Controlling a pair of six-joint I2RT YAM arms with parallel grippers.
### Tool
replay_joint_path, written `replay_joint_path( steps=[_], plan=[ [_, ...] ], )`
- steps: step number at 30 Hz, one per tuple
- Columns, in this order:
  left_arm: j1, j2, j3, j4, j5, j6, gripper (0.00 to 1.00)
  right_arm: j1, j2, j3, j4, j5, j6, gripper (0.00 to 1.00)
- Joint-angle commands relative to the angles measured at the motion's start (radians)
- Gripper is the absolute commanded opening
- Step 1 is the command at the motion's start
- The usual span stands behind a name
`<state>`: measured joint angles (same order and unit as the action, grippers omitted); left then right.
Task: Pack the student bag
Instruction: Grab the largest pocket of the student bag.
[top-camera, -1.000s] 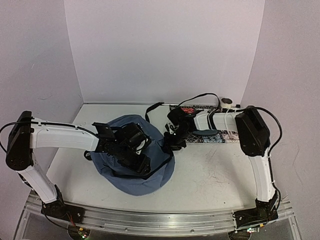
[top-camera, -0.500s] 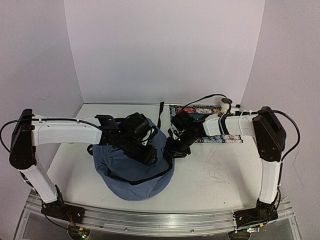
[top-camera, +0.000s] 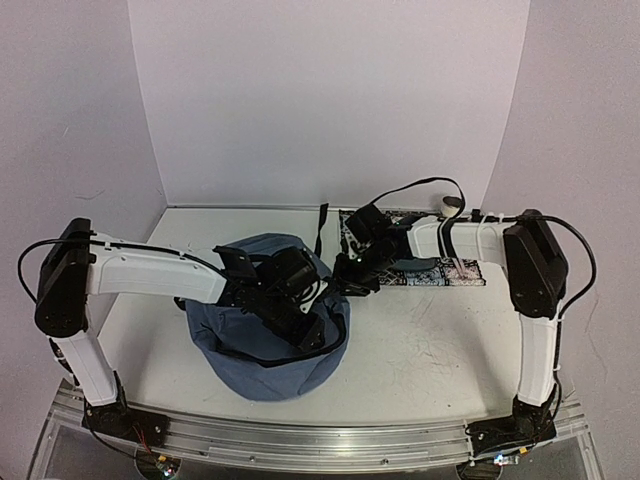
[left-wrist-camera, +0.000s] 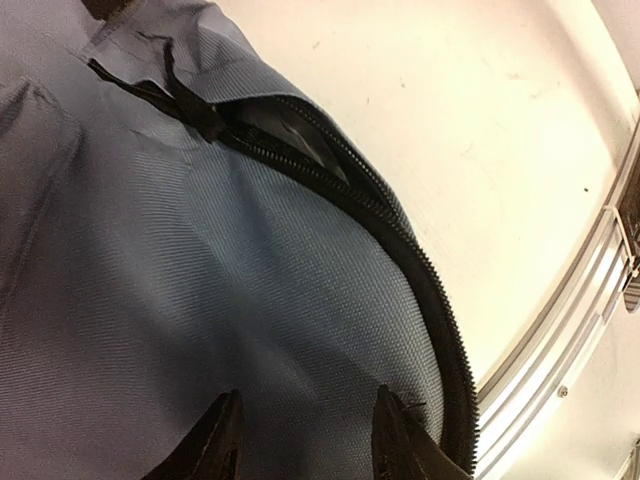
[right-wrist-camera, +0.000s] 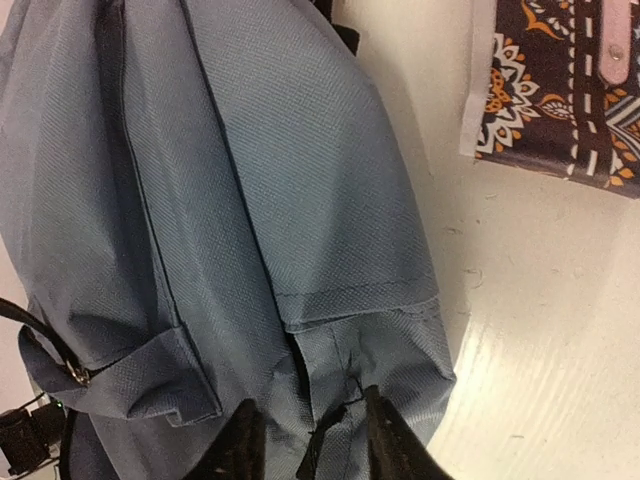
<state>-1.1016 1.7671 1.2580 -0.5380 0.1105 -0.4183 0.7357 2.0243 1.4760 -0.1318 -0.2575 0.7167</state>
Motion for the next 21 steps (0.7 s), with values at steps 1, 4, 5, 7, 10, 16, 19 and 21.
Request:
replay_joint_path(
  steps=[1,4,5,7,10,16,19,21],
  plan=[
    [-0.014,0.013,-0.016,0.04,0.029,0.005,0.43,0.004,0.063,0.061,-0.036,-0.064,-0.01,0.31],
    [-0.016,0.011,-0.021,0.046,0.028,0.001,0.43,0.004,0.073,0.047,-0.04,-0.072,0.003,0.29],
    [-0.017,0.011,-0.021,0.047,0.028,0.001,0.43,0.004,0.071,0.038,-0.041,-0.07,0.005,0.29],
    [-0.017,0.009,-0.023,0.049,0.027,0.001,0.43,0.004,0.068,0.023,-0.043,-0.074,0.005,0.29],
    [-0.016,0.009,-0.025,0.05,0.029,0.002,0.42,0.005,0.069,0.014,-0.052,-0.086,0.001,0.29],
    [-0.017,0.009,-0.023,0.052,0.028,0.006,0.42,0.005,0.075,0.014,-0.089,-0.087,-0.002,0.3],
    [-0.017,0.011,-0.021,0.052,0.027,0.002,0.42,0.006,0.059,0.004,-0.114,-0.058,-0.011,0.3],
    [-0.017,0.013,-0.02,0.052,0.026,0.001,0.42,0.009,0.049,0.003,-0.132,-0.049,-0.02,0.3]
  ],
)
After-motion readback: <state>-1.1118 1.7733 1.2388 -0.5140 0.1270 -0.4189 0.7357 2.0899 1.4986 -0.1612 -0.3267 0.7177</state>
